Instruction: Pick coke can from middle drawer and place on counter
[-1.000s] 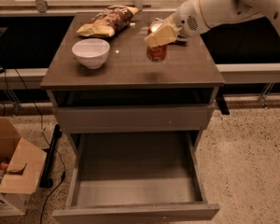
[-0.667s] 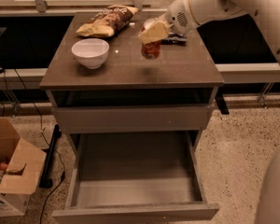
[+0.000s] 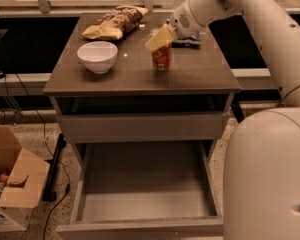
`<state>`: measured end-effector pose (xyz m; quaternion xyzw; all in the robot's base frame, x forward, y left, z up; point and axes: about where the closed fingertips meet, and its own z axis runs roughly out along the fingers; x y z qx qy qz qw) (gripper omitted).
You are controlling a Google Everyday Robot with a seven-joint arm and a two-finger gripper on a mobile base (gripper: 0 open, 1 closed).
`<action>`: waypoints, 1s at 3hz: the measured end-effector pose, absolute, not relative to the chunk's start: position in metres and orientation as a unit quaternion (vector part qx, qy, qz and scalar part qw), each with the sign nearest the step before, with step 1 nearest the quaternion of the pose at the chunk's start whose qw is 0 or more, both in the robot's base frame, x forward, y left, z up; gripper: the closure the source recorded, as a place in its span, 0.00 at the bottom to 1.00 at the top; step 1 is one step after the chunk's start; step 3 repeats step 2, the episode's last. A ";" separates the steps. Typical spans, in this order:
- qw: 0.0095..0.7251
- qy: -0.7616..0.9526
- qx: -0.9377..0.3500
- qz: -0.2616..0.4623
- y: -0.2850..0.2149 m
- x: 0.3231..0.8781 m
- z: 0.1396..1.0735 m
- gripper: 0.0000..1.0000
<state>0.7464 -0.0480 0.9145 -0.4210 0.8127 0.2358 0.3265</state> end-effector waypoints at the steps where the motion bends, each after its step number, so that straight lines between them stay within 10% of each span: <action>1: 0.304 0.829 -0.396 0.252 -0.053 0.755 0.901 0.00; 3: 0.304 0.829 -0.395 0.252 -0.053 0.755 0.902 0.00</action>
Offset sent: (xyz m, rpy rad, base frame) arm 0.0070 -0.0039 -0.0115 0.0136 0.0636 -0.0286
